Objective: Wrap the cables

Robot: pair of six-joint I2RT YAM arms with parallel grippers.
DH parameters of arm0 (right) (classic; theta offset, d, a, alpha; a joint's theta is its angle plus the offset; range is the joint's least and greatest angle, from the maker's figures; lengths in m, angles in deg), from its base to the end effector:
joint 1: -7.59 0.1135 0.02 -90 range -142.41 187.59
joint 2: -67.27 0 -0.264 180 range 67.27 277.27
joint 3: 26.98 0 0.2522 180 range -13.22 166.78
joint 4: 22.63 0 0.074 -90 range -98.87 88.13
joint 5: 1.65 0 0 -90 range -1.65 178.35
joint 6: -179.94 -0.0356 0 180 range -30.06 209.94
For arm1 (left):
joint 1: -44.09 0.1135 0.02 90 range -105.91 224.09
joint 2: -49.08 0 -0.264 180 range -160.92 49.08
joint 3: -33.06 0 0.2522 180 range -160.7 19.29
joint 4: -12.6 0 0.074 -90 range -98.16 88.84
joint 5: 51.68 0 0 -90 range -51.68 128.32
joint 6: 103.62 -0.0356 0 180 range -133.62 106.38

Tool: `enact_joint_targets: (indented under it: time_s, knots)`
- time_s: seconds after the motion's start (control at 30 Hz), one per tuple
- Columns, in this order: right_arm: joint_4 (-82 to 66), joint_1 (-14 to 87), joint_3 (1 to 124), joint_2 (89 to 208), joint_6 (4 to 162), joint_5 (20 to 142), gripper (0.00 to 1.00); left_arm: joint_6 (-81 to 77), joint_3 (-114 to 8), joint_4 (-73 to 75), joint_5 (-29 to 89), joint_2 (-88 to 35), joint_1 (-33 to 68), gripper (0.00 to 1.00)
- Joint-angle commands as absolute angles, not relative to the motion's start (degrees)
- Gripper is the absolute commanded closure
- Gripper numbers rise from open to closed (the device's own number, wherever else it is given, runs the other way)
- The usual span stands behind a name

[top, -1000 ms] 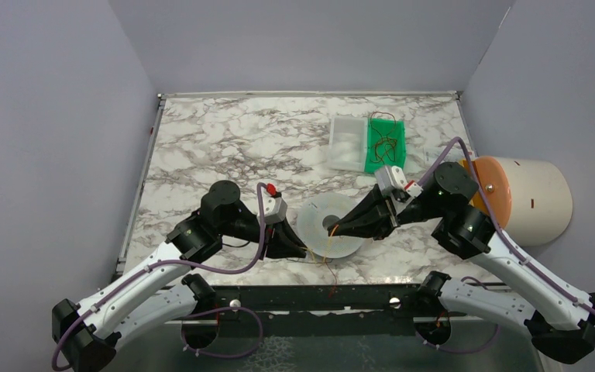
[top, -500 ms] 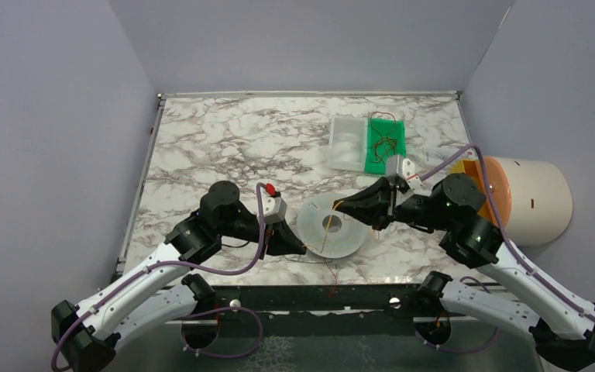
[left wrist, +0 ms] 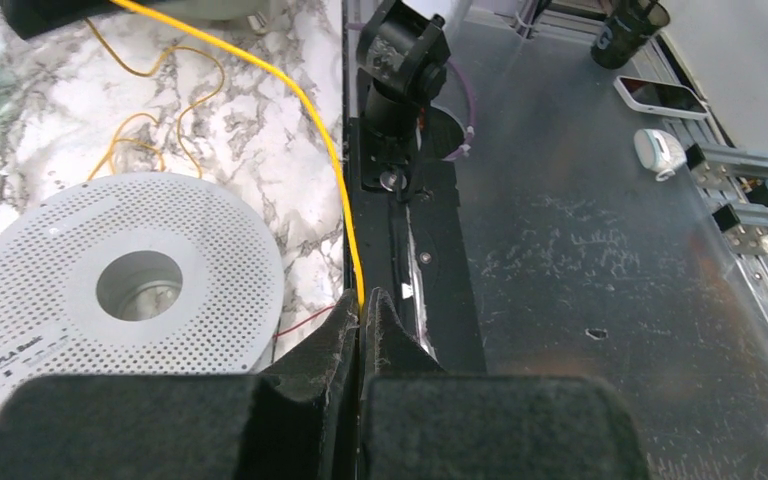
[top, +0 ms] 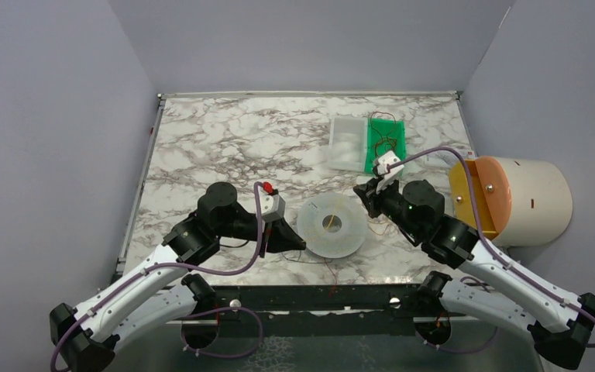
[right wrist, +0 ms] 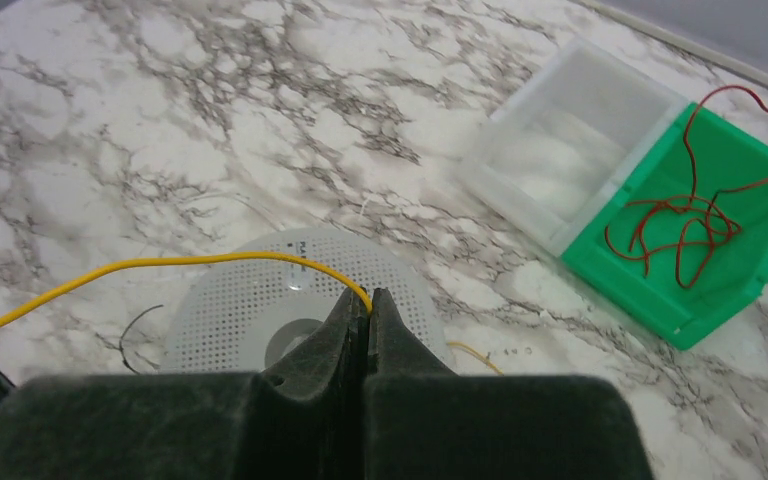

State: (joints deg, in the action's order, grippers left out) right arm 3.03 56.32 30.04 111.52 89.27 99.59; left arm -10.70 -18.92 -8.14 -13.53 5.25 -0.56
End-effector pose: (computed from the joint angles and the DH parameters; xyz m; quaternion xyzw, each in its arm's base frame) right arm 0.1259 0.1330 0.3292 -0.2612 0.7357 0.1896 0.5955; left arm 0.1033 -0.1414 0.3112 0.5054 0.5584 -0.5390 0.3770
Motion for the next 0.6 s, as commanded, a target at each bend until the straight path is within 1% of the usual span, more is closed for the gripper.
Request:
enact_joint_targets:
  time_s: [0.0, 0.07, 0.3, 0.47, 0.57]
  knots:
    - [5.0, 56.2, 26.6, 110.9, 87.3, 106.6, 0.99, -9.4, -19.8, -6.1, -9.3, 7.7, -0.6, 1.00]
    - [4.5, 56.2, 25.0, 110.2, 86.0, 104.5, 0.93, -8.3, -20.3, -5.4, -7.8, 7.8, -0.6, 1.00]
    - [2.7, 56.2, 22.1, 108.5, 87.1, 93.7, 0.56, -4.0, -23.4, -5.3, -5.3, 6.0, -0.6, 1.00]
    - [0.5, 56.2, 20.6, 107.0, 88.8, 85.6, 0.44, -1.5, -25.9, -7.8, 0.5, 5.1, -0.6, 1.00]
    - [-1.2, 56.2, 19.6, 105.1, 89.4, 83.1, 0.39, -0.6, -27.1, -9.4, 3.9, 4.3, -0.6, 1.00]
